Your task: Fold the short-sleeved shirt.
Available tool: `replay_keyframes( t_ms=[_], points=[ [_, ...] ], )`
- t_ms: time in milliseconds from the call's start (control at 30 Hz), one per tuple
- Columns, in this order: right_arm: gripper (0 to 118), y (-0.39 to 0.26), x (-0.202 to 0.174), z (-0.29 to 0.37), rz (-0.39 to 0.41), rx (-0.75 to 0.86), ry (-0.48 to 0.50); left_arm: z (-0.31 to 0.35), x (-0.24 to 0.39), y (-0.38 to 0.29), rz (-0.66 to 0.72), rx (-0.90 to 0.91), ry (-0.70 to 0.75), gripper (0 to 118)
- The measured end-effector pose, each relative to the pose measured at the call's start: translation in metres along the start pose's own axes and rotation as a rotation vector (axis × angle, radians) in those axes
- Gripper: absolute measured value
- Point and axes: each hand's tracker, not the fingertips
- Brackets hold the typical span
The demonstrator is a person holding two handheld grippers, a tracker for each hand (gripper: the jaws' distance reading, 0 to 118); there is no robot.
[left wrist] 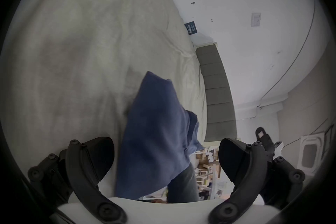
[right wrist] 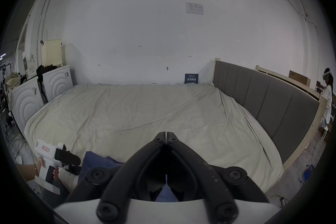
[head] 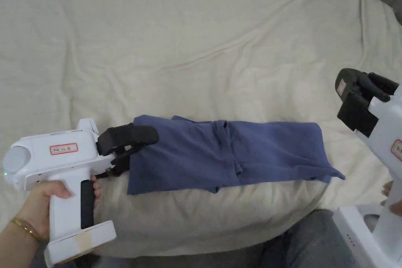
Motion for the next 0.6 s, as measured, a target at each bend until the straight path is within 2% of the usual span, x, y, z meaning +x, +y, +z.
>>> replay_keyframes(
  t_ms=[67,100,167,200,233,267,300,367,600],
  points=[
    [2,-0.001,-0.001,-0.002,0.001,-0.017,-0.006,-0.01,0.0,0.002,0.015,-0.006,-0.016,113],
    [2,-0.002,-0.002,-0.002,0.003,-0.021,-0.008,-0.012,-0.001,0.004,0.018,0.0,-0.002,107],
    [2,-0.004,-0.002,-0.002,0.008,-0.028,-0.012,-0.014,-0.003,0.006,0.026,0.033,0.074,72],
    [2,-0.004,-0.002,-0.003,0.012,-0.033,-0.013,-0.016,-0.004,0.008,0.036,0.032,0.15,42],
    [2,-0.004,-0.002,-0.003,0.014,-0.035,-0.015,-0.017,-0.011,0.008,0.052,0.015,0.232,19],
    [2,-0.005,-0.002,-0.004,0.018,-0.038,-0.014,-0.016,-0.016,0.009,0.106,0.014,0.206,19],
    [2,-0.005,-0.002,-0.005,0.024,-0.046,-0.011,-0.011,-0.016,0.01,0.17,0.034,0.115,19],
    [2,-0.005,-0.002,-0.006,0.029,-0.049,-0.014,-0.012,-0.009,0.008,0.185,0.042,0.191,18],
    [2,0.0,-0.005,-0.013,0.025,-0.051,0.01,0.023,0.034,0.014,0.057,0.079,0.372,18]
  ],
)
